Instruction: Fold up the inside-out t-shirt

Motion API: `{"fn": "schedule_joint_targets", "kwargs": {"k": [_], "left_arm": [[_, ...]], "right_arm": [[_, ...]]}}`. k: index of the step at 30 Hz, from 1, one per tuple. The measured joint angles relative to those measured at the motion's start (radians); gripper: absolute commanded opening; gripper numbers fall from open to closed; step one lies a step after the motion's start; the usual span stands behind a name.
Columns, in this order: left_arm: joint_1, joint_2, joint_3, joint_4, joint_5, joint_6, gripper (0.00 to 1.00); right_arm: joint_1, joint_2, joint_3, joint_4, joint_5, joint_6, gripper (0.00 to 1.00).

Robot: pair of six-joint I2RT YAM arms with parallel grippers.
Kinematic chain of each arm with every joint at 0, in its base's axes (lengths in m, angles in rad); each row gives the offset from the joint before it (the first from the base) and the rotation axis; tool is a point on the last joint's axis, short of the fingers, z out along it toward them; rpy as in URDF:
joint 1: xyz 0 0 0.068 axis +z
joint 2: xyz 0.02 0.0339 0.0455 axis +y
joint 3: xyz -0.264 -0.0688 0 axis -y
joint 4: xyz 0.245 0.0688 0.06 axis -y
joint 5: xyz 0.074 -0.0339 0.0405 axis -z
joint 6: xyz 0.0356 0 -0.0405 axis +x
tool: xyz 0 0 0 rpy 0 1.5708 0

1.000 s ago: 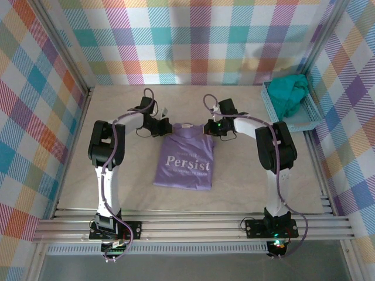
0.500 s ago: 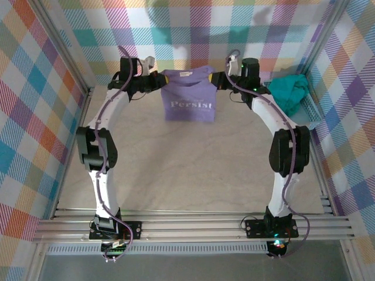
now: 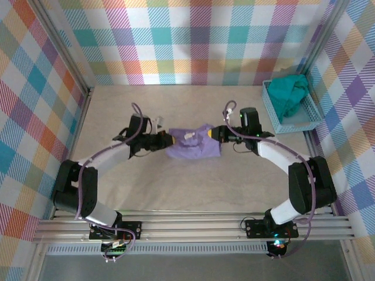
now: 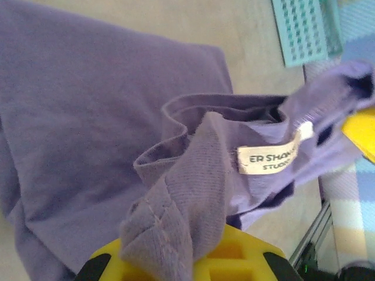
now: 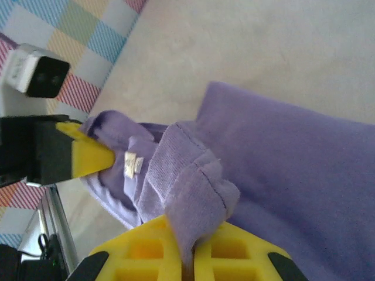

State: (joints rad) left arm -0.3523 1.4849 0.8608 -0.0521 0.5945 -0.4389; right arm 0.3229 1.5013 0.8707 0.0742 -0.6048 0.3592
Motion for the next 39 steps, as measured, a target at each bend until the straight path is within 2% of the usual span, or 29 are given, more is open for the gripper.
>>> {"fn": "schedule_joint_targets", "kwargs": {"k": [2,8,16,19,21,25,29,34,35,37,39], "left_arm": [[-0.026,-0.021,-0.031,0.009,-0.023,-0.007,0.0],[-0.029,-0.005,-0.01,0.027,-0.12,0.009,0.01],[-0.008,0.217,0.183,0.018,-0.192,0.065,0.06],[0.014,0.328,0.267,0.005,-0.2,0.078,0.13],[0.028,0.414,0.332,-0.002,-0.206,0.09,0.2],[0.051,0.573,0.465,-0.027,-0.219,0.1,0.36],[0.062,0.593,0.505,-0.064,-0.245,0.101,0.5],[0.064,0.507,0.462,-0.121,-0.328,0.119,0.73],[0.065,0.472,0.435,-0.132,-0.338,0.118,0.75],[0.067,0.412,0.386,-0.143,-0.342,0.113,0.81],[0.067,0.38,0.359,-0.156,-0.307,0.111,0.87]], "right_arm": [[0.0,-0.004,-0.016,-0.011,0.012,0.0,0.0],[0.0,0.029,0.026,-0.04,0.085,-0.003,0.0],[-0.001,0.215,0.223,-0.15,0.215,-0.032,0.0],[-0.005,0.307,0.3,-0.177,0.249,-0.043,0.01],[-0.009,0.381,0.358,-0.198,0.274,-0.052,0.09],[-0.021,0.524,0.475,-0.248,0.311,-0.063,0.31],[-0.035,0.579,0.542,-0.325,0.349,-0.092,0.48],[-0.042,0.482,0.521,-0.375,0.386,-0.14,0.61],[-0.043,0.436,0.492,-0.375,0.386,-0.144,0.67],[-0.044,0.348,0.431,-0.375,0.379,-0.148,0.75],[-0.04,0.28,0.38,-0.37,0.359,-0.15,0.76]]}}
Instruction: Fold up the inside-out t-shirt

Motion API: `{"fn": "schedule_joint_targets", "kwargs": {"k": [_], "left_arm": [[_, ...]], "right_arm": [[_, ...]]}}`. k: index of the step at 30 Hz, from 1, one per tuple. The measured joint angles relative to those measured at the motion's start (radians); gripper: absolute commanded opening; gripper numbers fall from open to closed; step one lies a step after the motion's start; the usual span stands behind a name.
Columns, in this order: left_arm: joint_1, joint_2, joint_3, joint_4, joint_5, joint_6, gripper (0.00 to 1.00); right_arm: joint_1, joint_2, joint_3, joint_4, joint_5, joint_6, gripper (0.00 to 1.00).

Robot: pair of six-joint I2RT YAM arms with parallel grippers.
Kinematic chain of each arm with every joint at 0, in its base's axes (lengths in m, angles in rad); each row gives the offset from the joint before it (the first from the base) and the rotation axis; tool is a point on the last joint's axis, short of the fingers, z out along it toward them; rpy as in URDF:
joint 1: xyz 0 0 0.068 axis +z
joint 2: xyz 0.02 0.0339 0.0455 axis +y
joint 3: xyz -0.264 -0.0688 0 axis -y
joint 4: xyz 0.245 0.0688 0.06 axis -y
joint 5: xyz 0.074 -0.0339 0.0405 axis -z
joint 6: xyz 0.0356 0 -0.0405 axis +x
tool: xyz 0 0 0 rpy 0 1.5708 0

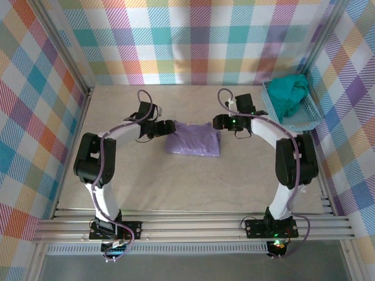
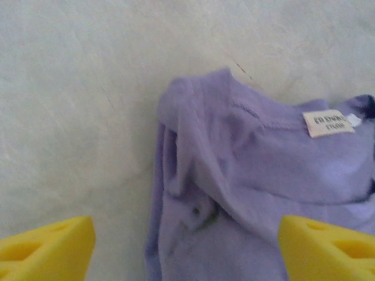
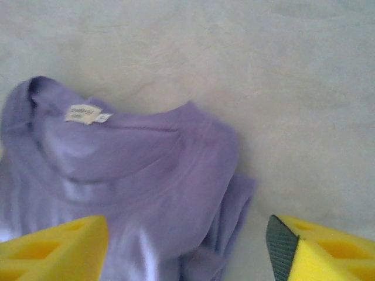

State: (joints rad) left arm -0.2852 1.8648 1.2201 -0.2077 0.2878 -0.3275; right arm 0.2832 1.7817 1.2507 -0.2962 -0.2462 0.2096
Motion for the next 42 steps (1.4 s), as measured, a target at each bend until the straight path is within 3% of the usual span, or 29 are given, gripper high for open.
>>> {"fn": "schedule_joint_targets", "kwargs": {"k": [6,9,13,18,25,29,33,42], "left_arm": [[-0.01,0.066,0.005,-0.002,0.128,0.0,0.91],[-0.013,0.104,0.043,-0.026,0.149,0.003,0.85],[-0.055,0.154,0.076,0.02,0.2,0.0,0.69],[-0.1,0.198,0.102,0.043,0.246,-0.01,0.42],[-0.087,0.241,0.166,-0.003,0.24,0.02,0.06],[-0.037,0.232,0.19,-0.084,0.221,0.09,0.0],[0.053,0.177,0.216,-0.262,0.098,0.21,0.0],[0.216,0.164,0.507,-0.579,-0.507,0.495,0.0]], "right_arm": [[0.021,-0.026,-0.093,0.023,-0.052,0.016,0.74],[0.025,-0.026,-0.105,0.025,-0.073,0.021,0.73],[0.025,-0.026,-0.111,0.042,-0.088,0.029,0.72],[0.025,-0.025,-0.129,0.056,-0.095,0.039,0.72],[0.025,-0.025,-0.132,0.068,-0.096,0.041,0.71],[0.025,-0.046,-0.155,0.062,-0.087,0.039,0.72],[0.025,-0.133,-0.193,0.045,-0.068,0.037,0.72],[0.025,-0.202,-0.198,0.055,-0.076,0.037,0.72]]}}
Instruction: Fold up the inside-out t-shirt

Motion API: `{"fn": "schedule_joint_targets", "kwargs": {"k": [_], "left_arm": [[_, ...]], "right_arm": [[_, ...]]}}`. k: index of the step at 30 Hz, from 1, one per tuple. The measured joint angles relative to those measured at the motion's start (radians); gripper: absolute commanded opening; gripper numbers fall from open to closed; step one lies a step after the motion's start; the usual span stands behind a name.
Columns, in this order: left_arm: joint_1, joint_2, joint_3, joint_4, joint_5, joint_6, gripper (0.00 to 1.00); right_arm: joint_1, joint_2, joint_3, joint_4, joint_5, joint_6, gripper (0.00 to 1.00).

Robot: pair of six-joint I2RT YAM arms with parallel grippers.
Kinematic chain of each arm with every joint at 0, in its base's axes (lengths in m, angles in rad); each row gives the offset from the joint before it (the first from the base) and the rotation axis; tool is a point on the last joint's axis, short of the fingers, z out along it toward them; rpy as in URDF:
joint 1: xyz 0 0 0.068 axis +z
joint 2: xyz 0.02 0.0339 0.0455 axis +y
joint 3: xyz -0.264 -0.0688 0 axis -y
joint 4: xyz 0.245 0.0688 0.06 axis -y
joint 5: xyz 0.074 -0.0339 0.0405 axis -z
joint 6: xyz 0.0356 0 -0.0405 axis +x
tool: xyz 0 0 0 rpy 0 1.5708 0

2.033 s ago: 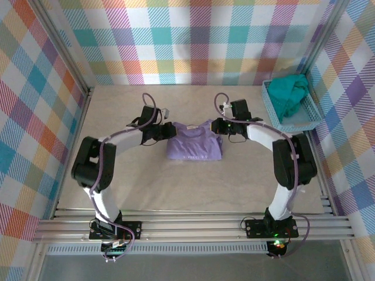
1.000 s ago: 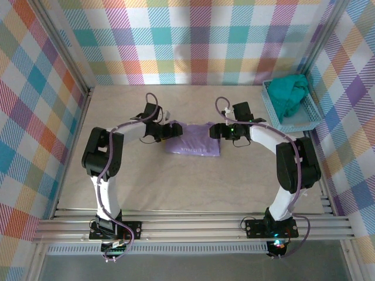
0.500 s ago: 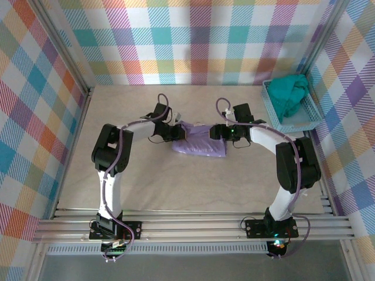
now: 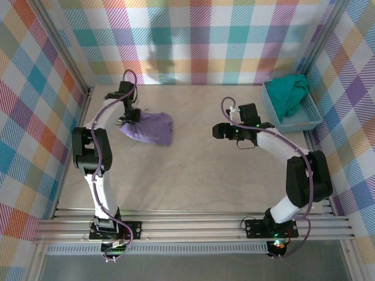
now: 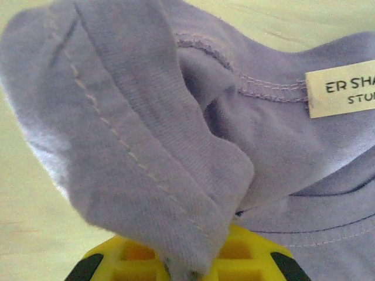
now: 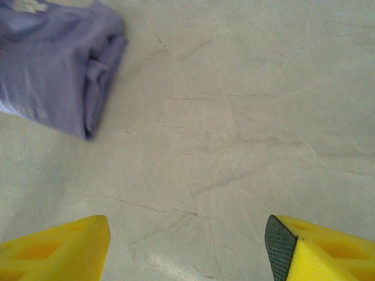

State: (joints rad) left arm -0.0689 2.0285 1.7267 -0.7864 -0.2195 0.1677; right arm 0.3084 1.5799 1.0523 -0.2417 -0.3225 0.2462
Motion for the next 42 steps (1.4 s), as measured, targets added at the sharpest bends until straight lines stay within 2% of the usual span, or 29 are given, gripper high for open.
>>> {"fn": "schedule_joint_targets", "kwargs": {"k": [3,7,8,10,11,12,13,16,20,23,25,28,30,34,38,42], "left_arm": [[0.047,0.081,0.137,-0.045,-0.157,0.103,0.0],[0.116,0.238,0.325,-0.082,-0.289,0.208,0.0],[0.132,0.271,0.357,-0.083,-0.317,0.229,0.03],[0.166,0.339,0.419,-0.084,-0.386,0.277,0.18],[0.179,0.365,0.444,-0.087,-0.414,0.293,0.28],[0.195,0.4,0.48,-0.092,-0.45,0.308,0.44],[0.209,0.435,0.525,-0.103,-0.49,0.325,0.54],[0.229,0.497,0.637,-0.128,-0.559,0.308,0.69],[0.225,0.452,0.656,-0.147,-0.57,0.215,0.75],[0.195,0.287,0.48,-0.12,-0.51,0.101,0.8],[0.163,0.093,0.251,-0.051,-0.438,0.014,0.87],[0.115,-0.225,-0.1,0.092,-0.325,-0.103,0.95],[0.084,-0.441,-0.324,0.211,-0.24,-0.176,1.0],[0.085,-0.779,-0.71,0.454,-0.154,-0.279,1.0],[0.091,-0.937,-0.991,0.625,-0.145,-0.351,1.0],[0.091,-0.935,-1.178,0.787,-0.081,-0.341,1.0]], "right_arm": [[0.0,0.0,0.0,0.002,-0.004,0.0,0.71],[0.0,0.0,0.0,0.002,-0.005,0.0,0.71],[0.0,0.0,0.0,0.002,-0.004,0.0,0.72],[0.0,0.0,0.0,0.002,-0.004,0.0,0.72],[0.0,0.0,0.0,0.002,-0.004,0.0,0.72],[0.0,0.0,0.0,0.002,-0.003,0.0,0.72],[0.0,0.0,0.0,0.001,-0.002,0.0,0.72],[0.0,0.0,0.0,0.001,0.008,0.0,0.72],[0.0,-0.013,-0.011,0.001,0.04,0.0,0.74],[0.0,-0.046,-0.031,-0.004,0.113,-0.005,0.78],[0.0,-0.084,-0.045,-0.012,0.195,-0.026,0.84],[0.0,-0.143,-0.06,-0.015,0.322,-0.06,1.0],[-0.001,-0.186,-0.072,-0.015,0.404,-0.08,1.0],[-0.008,-0.305,-0.164,0.031,0.558,-0.121,1.0],[-0.035,-0.399,-0.323,0.171,0.659,-0.164,1.0],[-0.08,-0.372,-0.486,0.372,0.683,-0.238,1.0]]}}
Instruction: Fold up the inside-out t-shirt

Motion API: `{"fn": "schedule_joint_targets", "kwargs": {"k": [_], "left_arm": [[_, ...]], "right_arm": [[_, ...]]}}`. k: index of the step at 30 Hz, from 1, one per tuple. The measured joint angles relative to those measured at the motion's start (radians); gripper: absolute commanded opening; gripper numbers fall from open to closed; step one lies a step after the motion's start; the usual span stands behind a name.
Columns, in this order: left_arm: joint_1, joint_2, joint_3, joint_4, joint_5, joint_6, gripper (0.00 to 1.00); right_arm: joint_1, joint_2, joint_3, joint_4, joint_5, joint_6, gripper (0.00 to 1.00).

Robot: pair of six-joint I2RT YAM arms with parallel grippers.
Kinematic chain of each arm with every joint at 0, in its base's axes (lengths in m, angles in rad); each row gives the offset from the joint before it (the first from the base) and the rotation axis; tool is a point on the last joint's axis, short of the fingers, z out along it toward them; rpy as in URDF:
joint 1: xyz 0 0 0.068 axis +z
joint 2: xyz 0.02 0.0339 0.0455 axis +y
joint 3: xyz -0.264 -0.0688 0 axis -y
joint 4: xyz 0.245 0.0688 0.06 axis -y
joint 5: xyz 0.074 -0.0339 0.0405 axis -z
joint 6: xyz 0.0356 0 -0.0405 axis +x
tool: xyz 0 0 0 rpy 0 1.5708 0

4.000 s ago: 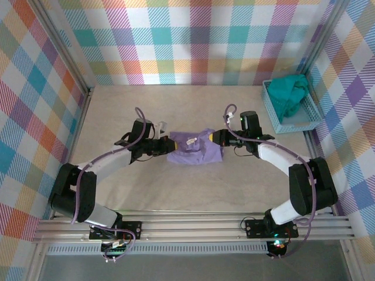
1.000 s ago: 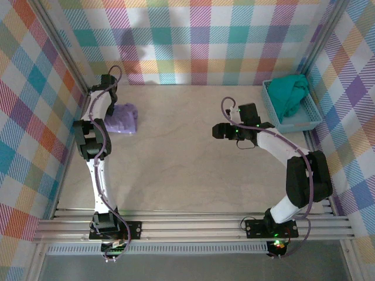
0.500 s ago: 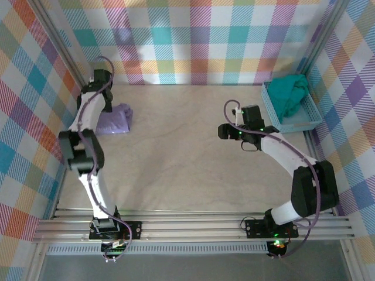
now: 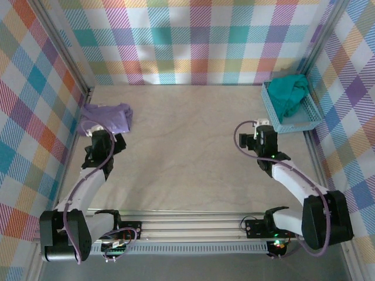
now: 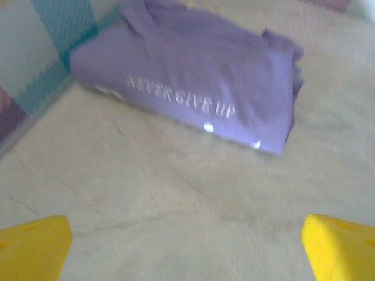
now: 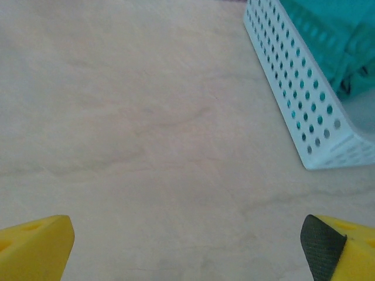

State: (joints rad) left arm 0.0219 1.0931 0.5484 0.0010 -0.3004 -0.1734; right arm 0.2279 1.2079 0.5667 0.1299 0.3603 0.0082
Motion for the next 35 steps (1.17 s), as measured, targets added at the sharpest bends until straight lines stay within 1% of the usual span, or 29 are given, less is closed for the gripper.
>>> {"fn": "schedule_joint_targets", "kwargs": {"k": [4,10,12,14,16,17,18,22,28,35], "left_arm": [[0.0,0.119,-0.095,0.193,0.071,0.042,1.0],[0.0,0.34,-0.108,0.482,0.136,0.06,1.0],[-0.004,0.381,-0.1,0.515,0.149,0.065,1.0],[-0.012,0.391,-0.1,0.544,0.156,0.077,1.0],[-0.031,0.404,-0.11,0.627,0.168,0.101,1.0],[-0.043,0.427,-0.117,0.689,0.174,0.115,1.0],[-0.054,0.446,-0.119,0.713,0.18,0.123,1.0],[-0.079,0.471,-0.122,0.724,0.185,0.154,1.0],[-0.08,0.471,-0.122,0.761,0.187,0.171,1.0],[-0.08,0.471,-0.122,0.762,0.187,0.172,1.0]], "right_arm": [[-0.052,0.117,-0.058,0.148,-0.009,-0.024,1.0],[-0.117,0.24,-0.107,0.4,-0.086,-0.023,1.0],[-0.144,0.272,-0.114,0.469,-0.133,-0.017,1.0],[-0.174,0.294,-0.121,0.517,-0.186,-0.011,1.0],[-0.199,0.315,-0.136,0.58,-0.235,-0.008,1.0],[-0.209,0.321,-0.145,0.595,-0.252,-0.008,1.0],[-0.214,0.322,-0.151,0.603,-0.264,-0.008,1.0],[-0.214,0.322,-0.158,0.639,-0.302,-0.008,1.0],[-0.214,0.322,-0.158,0.657,-0.325,-0.008,1.0],[-0.214,0.322,-0.158,0.657,-0.333,-0.008,1.0]]}}
